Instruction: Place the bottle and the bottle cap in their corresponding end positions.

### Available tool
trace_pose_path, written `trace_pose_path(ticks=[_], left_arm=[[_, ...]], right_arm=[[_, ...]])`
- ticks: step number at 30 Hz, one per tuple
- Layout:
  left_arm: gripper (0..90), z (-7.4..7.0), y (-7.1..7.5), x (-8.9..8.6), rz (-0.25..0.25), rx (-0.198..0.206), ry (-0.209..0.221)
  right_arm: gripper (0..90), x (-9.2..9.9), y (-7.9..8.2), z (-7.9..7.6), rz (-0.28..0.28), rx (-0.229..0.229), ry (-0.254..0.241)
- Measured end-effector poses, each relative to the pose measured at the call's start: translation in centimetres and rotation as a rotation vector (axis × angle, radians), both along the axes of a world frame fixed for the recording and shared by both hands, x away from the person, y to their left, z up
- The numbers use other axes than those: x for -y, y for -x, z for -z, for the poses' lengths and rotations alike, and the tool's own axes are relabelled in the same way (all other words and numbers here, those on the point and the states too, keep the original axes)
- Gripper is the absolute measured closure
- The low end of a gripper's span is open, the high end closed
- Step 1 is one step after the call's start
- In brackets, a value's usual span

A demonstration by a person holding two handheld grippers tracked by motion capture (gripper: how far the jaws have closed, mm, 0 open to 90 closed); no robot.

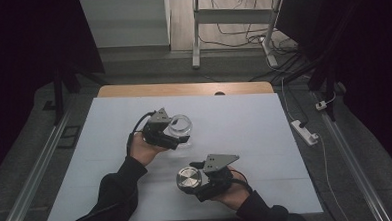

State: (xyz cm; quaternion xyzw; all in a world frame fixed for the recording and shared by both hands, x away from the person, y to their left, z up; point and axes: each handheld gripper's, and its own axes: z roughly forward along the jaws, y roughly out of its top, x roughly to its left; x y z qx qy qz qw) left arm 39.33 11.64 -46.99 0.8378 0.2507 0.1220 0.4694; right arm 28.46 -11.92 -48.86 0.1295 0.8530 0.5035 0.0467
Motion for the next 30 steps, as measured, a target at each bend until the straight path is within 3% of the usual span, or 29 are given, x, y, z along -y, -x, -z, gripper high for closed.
trace_pose_path(ticks=[11, 30], left_arm=[[15.9, 1.3, -0.3, 0.2, -0.018, -0.002, -0.004], [15.8, 3.3, -0.7, 1.1, -0.018, -0.024, -0.048]], right_arm=[[20.0, -1.1, -0.3, 1.9, -0.02, -0.027, 0.055], [19.9, -2.0, -1.2, 4.1, -0.012, -0.053, 0.149]])
